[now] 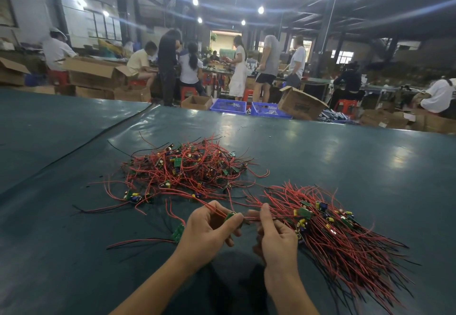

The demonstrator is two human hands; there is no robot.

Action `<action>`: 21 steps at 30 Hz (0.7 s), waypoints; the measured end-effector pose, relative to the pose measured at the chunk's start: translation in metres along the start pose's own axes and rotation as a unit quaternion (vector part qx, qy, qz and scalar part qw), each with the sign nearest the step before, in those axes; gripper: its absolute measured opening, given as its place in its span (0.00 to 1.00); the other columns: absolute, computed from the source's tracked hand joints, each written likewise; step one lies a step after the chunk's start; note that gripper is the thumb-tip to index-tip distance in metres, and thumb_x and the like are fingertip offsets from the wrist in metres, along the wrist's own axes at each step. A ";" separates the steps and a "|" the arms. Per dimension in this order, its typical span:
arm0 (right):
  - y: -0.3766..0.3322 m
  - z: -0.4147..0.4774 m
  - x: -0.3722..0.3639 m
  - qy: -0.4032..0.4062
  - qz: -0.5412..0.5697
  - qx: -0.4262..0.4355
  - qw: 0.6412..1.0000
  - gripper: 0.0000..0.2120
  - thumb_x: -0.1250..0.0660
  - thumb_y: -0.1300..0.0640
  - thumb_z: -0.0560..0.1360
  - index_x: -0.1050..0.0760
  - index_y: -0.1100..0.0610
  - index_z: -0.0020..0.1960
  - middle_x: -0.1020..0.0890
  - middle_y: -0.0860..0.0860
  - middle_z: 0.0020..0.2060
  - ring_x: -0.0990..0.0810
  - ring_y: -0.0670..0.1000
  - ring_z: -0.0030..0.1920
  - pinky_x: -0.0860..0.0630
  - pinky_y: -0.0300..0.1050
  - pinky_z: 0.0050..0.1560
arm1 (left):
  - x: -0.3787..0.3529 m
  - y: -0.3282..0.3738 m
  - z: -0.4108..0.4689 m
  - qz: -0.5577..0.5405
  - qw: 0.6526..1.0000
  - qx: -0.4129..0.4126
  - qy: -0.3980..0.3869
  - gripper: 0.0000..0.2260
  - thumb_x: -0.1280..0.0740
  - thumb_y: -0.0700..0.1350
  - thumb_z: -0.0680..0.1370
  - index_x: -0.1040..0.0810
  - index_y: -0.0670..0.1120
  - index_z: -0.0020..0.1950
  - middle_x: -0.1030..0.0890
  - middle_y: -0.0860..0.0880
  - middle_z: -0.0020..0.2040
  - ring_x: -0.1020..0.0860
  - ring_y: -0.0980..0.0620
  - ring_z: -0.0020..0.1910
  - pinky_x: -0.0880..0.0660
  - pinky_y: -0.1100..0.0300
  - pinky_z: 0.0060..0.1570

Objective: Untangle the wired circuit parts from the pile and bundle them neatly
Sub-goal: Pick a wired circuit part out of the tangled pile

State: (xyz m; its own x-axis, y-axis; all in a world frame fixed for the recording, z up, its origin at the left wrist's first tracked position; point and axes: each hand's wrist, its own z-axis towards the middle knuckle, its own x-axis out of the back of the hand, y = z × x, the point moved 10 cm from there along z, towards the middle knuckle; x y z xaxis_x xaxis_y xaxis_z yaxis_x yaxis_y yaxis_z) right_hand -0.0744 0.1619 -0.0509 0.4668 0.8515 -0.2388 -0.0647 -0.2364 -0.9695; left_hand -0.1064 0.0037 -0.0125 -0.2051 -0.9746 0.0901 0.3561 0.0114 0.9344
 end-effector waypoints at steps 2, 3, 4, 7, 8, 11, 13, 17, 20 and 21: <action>-0.002 0.008 0.015 0.033 0.053 -0.010 0.998 0.17 0.33 0.47 0.76 0.14 0.54 0.35 0.31 0.47 0.24 0.37 0.42 0.22 0.39 0.36 0.22 | 0.011 0.004 0.004 0.001 1.000 -0.005 0.020 0.14 0.29 0.53 0.70 0.23 0.42 0.42 0.16 0.43 0.34 0.20 0.47 0.28 0.22 0.57 0.32; -0.004 0.011 0.022 0.046 0.078 -0.012 0.996 0.17 0.33 0.48 0.76 0.15 0.55 0.34 0.31 0.47 0.25 0.38 0.42 0.21 0.40 0.35 0.20 | 0.017 0.005 0.006 -0.001 1.000 -0.006 0.029 0.14 0.29 0.53 0.70 0.24 0.41 0.42 0.16 0.43 0.34 0.21 0.47 0.28 0.23 0.58 0.32; -0.005 0.014 0.028 0.054 0.100 -0.010 0.993 0.17 0.33 0.49 0.77 0.15 0.56 0.34 0.32 0.47 0.25 0.40 0.41 0.21 0.42 0.35 0.19 | 0.022 0.006 0.008 -0.004 0.999 -0.006 0.036 0.15 0.29 0.52 0.70 0.24 0.40 0.42 0.16 0.43 0.34 0.21 0.48 0.28 0.24 0.60 0.31; -0.011 0.017 0.030 0.048 0.144 0.007 0.988 0.18 0.34 0.51 0.77 0.15 0.56 0.33 0.31 0.47 0.25 0.41 0.42 0.20 0.43 0.34 0.18 | 0.027 0.006 0.010 -0.020 0.999 -0.003 0.046 0.15 0.29 0.51 0.70 0.24 0.38 0.43 0.17 0.42 0.34 0.22 0.50 0.26 0.26 0.64 0.29; -0.012 0.016 0.028 0.041 0.147 0.014 0.988 0.17 0.33 0.50 0.77 0.15 0.56 0.33 0.30 0.46 0.25 0.40 0.42 0.20 0.43 0.34 0.18 | 0.026 0.006 0.009 -0.030 0.998 -0.001 0.048 0.15 0.29 0.50 0.71 0.24 0.38 0.43 0.17 0.42 0.34 0.22 0.50 0.26 0.26 0.64 0.29; -0.016 0.013 0.022 0.024 0.146 0.026 0.989 0.17 0.33 0.48 0.74 0.15 0.58 0.35 0.28 0.47 0.25 0.37 0.43 0.21 0.41 0.35 0.19 | 0.028 0.004 0.008 -0.053 0.997 0.007 0.063 0.14 0.30 0.50 0.71 0.23 0.40 0.45 0.17 0.43 0.34 0.23 0.52 0.25 0.27 0.64 0.28; -0.018 0.011 0.018 0.011 0.147 0.025 0.989 0.17 0.33 0.46 0.72 0.16 0.59 0.36 0.26 0.48 0.26 0.35 0.43 0.22 0.39 0.35 0.19 | 0.030 0.002 0.008 -0.064 0.995 0.013 0.078 0.14 0.32 0.51 0.71 0.23 0.40 0.46 0.17 0.44 0.34 0.23 0.52 0.25 0.27 0.63 0.27; -0.027 0.003 0.010 -0.039 0.197 0.037 0.979 0.24 0.36 0.37 0.70 0.16 0.57 0.38 0.22 0.51 0.28 0.31 0.44 0.23 0.36 0.35 0.20 | 0.026 0.002 0.005 -0.087 0.992 0.014 0.093 0.13 0.34 0.51 0.72 0.25 0.41 0.46 0.18 0.45 0.32 0.25 0.53 0.24 0.28 0.63 0.25; -0.030 0.001 0.007 -0.071 0.238 0.034 0.968 0.34 0.44 0.28 0.68 0.15 0.57 0.41 0.22 0.51 0.29 0.30 0.46 0.24 0.34 0.35 0.22 | 0.020 0.002 0.004 -0.111 0.991 0.022 0.076 0.14 0.33 0.52 0.71 0.24 0.41 0.45 0.19 0.46 0.30 0.25 0.53 0.24 0.29 0.64 0.25; -0.027 0.001 0.006 -0.076 0.240 0.022 0.968 0.36 0.46 0.27 0.68 0.15 0.57 0.41 0.22 0.51 0.29 0.30 0.46 0.24 0.35 0.35 0.22 | 0.017 0.000 0.005 -0.134 0.988 0.037 0.067 0.14 0.33 0.52 0.70 0.24 0.41 0.44 0.20 0.46 0.30 0.25 0.53 0.24 0.29 0.64 0.25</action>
State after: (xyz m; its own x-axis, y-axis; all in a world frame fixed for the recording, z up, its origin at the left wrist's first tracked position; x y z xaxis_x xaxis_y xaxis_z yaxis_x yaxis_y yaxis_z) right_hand -0.0710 0.1736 -0.0261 0.2385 0.7087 -0.6640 -0.2811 -0.6040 -0.7457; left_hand -0.1141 -0.0115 -0.0092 -0.1588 -0.9656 -0.2058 0.2372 -0.2396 0.9415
